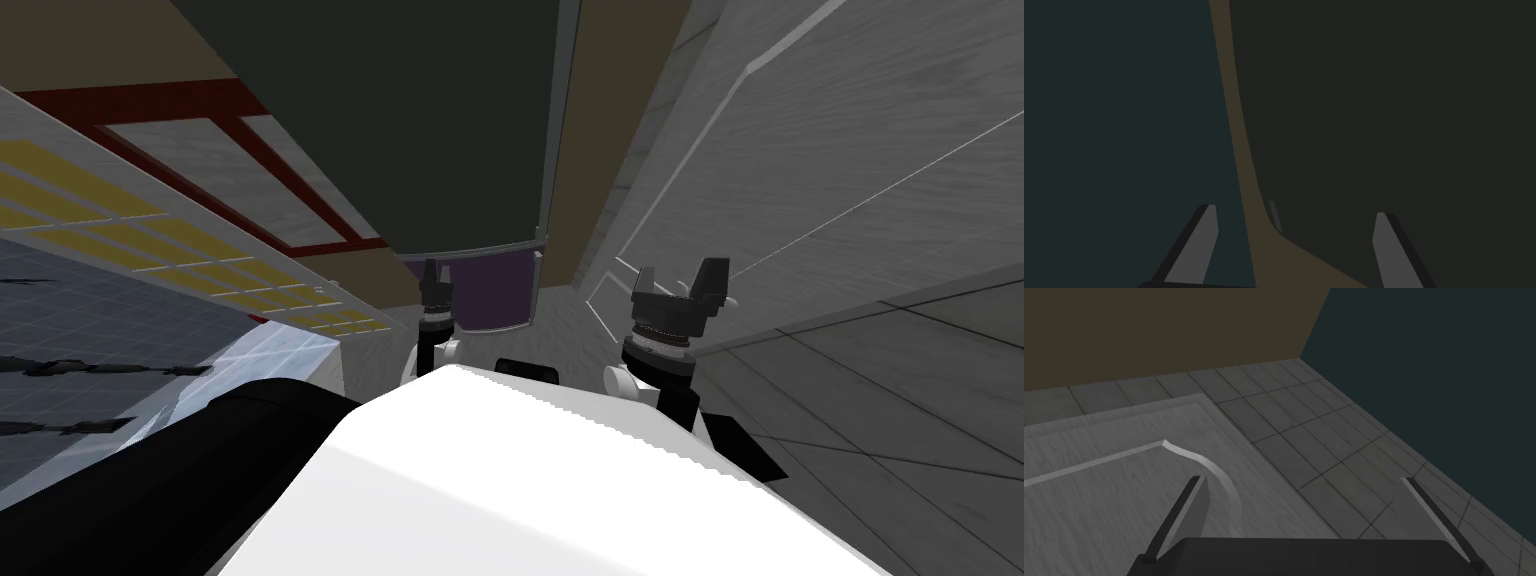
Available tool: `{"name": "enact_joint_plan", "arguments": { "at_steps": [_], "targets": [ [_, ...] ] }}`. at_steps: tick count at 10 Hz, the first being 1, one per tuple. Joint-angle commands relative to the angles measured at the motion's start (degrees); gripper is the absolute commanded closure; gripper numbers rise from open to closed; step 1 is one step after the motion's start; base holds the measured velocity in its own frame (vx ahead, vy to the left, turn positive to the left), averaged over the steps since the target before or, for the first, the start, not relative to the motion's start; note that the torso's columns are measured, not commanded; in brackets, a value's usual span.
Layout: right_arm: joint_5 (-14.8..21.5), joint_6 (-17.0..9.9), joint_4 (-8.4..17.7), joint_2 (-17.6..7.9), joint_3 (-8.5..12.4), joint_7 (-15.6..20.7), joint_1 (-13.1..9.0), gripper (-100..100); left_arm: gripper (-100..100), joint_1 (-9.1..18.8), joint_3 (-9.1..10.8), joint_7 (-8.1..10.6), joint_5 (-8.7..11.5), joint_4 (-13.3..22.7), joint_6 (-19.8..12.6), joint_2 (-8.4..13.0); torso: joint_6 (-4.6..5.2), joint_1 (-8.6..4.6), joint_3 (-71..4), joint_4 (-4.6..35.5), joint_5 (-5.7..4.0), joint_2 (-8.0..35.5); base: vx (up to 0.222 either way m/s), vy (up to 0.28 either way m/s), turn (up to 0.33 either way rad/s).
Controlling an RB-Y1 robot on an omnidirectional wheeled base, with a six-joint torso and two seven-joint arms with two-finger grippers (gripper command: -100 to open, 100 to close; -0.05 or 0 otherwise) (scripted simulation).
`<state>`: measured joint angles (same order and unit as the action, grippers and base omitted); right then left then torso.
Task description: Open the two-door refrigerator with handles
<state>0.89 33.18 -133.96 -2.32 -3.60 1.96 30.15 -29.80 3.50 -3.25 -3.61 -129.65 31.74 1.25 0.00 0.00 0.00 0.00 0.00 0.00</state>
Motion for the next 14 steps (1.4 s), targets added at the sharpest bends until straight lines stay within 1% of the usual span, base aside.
{"name": "enact_joint_plan", "arguments": {
  "at_steps": [1, 3, 9, 10, 11, 14],
  "targets": [
    [0.00, 0.00, 0.00, 0.00, 0.00, 0.00, 0.00, 0, 0, 0.00, 0.00, 0.00, 0.00, 0.00, 0.00, 0.00, 0.00, 0.00, -4.67, 2.35, 0.00, 2.32, 0.000, 0.000, 0.000],
    [0.00, 0.00, -0.01, 0.00, 0.00, 0.00, 0.00, 0, 0, 0.00, 0.00, 0.00, 0.00, -0.01, 0.00, 0.00, 0.00, 0.00, -20.14, 10.06, 0.00, 10.03, 0.000, 0.000, 0.000],
    [0.00, 0.01, -0.02, 0.00, 0.00, 0.00, 0.00, 0, 0, 0.00, 0.00, 0.00, 0.00, -0.02, 0.01, 0.00, 0.00, 0.00, -70.73, 35.37, 0.00, 35.39, 0.000, 0.000, 0.000],
    [0.00, 0.01, -0.02, 0.00, 0.00, 0.00, 0.00, 0, -100, 0.15, 0.11, 0.02, -0.09, -0.36, -1.40, 2.46, 0.00, 0.00, -79.19, 39.60, 0.00, 39.62, 0.024, -0.022, -0.023],
    [0.00, 0.00, 0.00, 0.00, 0.00, 0.00, 0.00, 0, -100, 0.25, 0.19, 0.04, -0.15, -0.62, -2.32, 3.50, 0.01, -0.05, -83.17, 41.48, -0.01, 41.49, 0.031, -0.040, -0.030],
    [0.00, 0.00, 0.01, 0.00, 0.00, 0.00, 0.01, 0, -100, 0.66, 0.50, 0.11, -0.39, -1.71, -6.20, 6.40, 0.00, -0.02, -84.59, 42.25, -0.01, 42.22, 0.041, -0.043, -0.032]
  ]
}}
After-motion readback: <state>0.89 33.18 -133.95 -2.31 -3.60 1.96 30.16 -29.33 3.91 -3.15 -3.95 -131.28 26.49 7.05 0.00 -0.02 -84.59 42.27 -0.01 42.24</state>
